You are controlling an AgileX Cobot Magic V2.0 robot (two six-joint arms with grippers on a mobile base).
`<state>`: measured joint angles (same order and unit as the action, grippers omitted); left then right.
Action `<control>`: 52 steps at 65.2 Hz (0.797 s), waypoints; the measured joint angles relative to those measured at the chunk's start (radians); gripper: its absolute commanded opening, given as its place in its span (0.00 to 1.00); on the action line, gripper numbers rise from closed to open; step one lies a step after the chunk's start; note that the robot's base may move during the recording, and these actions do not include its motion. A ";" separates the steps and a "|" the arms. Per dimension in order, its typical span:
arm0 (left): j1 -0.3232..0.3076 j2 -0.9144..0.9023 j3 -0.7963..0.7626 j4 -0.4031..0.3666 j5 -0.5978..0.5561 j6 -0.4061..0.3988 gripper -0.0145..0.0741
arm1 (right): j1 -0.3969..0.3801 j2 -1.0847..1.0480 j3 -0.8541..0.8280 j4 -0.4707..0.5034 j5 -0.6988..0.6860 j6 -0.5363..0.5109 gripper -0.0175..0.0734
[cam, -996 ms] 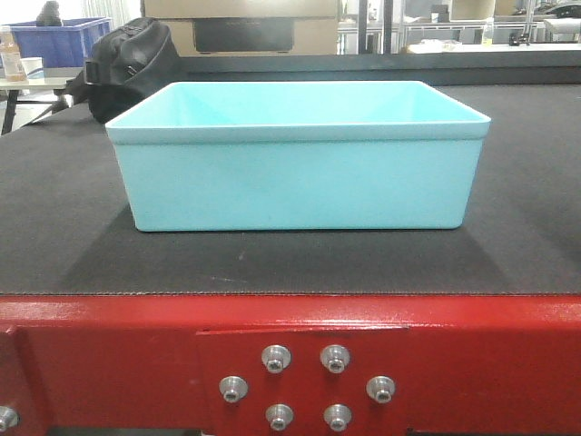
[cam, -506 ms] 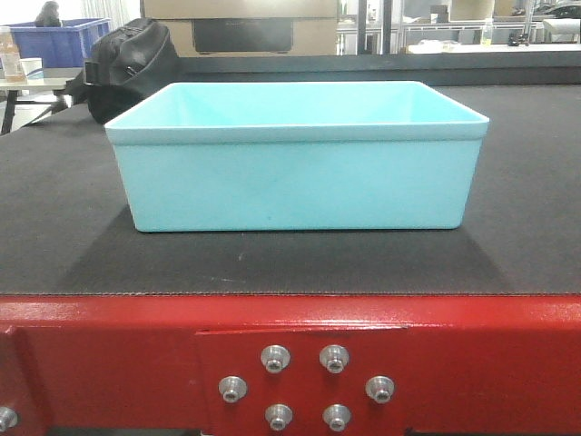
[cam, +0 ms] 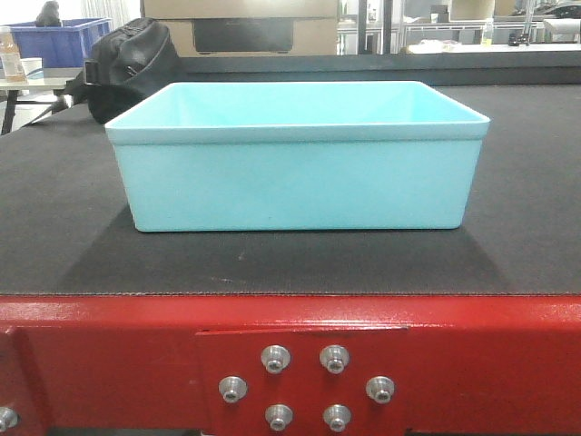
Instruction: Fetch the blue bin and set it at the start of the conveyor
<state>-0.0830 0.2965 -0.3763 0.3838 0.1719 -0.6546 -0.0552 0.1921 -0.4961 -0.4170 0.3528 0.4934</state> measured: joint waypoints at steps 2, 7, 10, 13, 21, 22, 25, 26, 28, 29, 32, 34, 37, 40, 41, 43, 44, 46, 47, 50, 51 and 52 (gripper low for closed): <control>0.000 0.000 0.000 0.000 0.000 0.000 0.04 | 0.000 0.000 0.000 -0.002 0.000 0.000 0.01; 0.000 0.000 0.000 0.000 0.000 0.000 0.04 | 0.000 0.000 0.000 -0.002 0.000 0.000 0.01; 0.000 0.000 0.000 0.000 0.000 0.000 0.04 | 0.000 0.000 0.000 -0.004 -0.002 0.000 0.01; 0.000 0.000 0.000 0.000 0.000 0.000 0.04 | 0.000 0.000 0.000 -0.004 -0.007 0.000 0.01; 0.000 0.000 0.000 0.000 0.000 0.000 0.04 | 0.000 0.000 0.000 -0.006 -0.023 -0.005 0.01; 0.000 0.000 0.000 0.000 0.000 0.000 0.04 | 0.000 0.000 0.000 -0.002 -0.023 -0.012 0.01; 0.000 0.000 0.000 0.000 0.000 0.000 0.04 | 0.000 0.000 0.000 0.027 -0.027 -0.061 0.01; 0.000 0.000 0.000 0.000 0.000 0.000 0.04 | 0.000 0.000 0.000 0.044 -0.029 -0.087 0.01; 0.000 0.000 0.000 0.000 0.000 0.000 0.04 | 0.000 0.000 0.000 0.079 -0.029 -0.172 0.01; 0.000 0.000 0.000 0.000 0.000 0.000 0.04 | 0.000 0.000 0.000 0.101 -0.029 -0.213 0.01; 0.000 0.000 0.000 0.000 0.000 0.000 0.04 | -0.004 0.000 0.000 0.187 -0.029 -0.358 0.01; 0.000 0.000 0.000 0.000 0.000 0.000 0.04 | -0.009 0.000 0.000 0.230 -0.029 -0.432 0.01; 0.000 0.000 0.000 0.000 0.000 0.000 0.04 | -0.019 0.000 0.006 0.286 -0.029 -0.523 0.01; 0.000 0.000 0.000 0.000 0.000 0.000 0.04 | -0.032 0.000 0.018 0.338 -0.031 -0.573 0.01; 0.000 0.000 0.000 0.000 0.000 0.000 0.04 | -0.035 0.000 0.024 0.356 -0.034 -0.582 0.01; 0.000 0.000 0.000 0.000 0.000 0.000 0.04 | -0.042 0.000 0.039 0.375 -0.041 -0.596 0.01; 0.000 0.000 0.000 0.000 0.000 0.000 0.04 | -0.044 0.000 0.052 0.387 -0.050 -0.605 0.01; 0.000 0.000 0.000 0.000 0.000 0.000 0.04 | -0.049 -0.001 0.073 0.400 -0.065 -0.612 0.01; 0.000 0.000 0.000 0.000 -0.002 0.000 0.04 | -0.051 -0.005 0.085 0.405 -0.075 -0.614 0.01; 0.000 0.000 0.000 0.000 -0.002 0.000 0.04 | -0.052 -0.017 0.137 0.417 -0.118 -0.619 0.01; 0.000 0.000 0.000 0.000 -0.002 0.000 0.04 | -0.052 -0.022 0.151 0.417 -0.129 -0.619 0.01; 0.000 0.000 0.000 0.000 -0.002 0.000 0.04 | -0.052 -0.028 0.165 0.423 -0.140 -0.619 0.01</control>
<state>-0.0830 0.2965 -0.3763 0.3838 0.1698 -0.6546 -0.1070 0.1646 -0.3314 0.0064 0.2132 -0.1251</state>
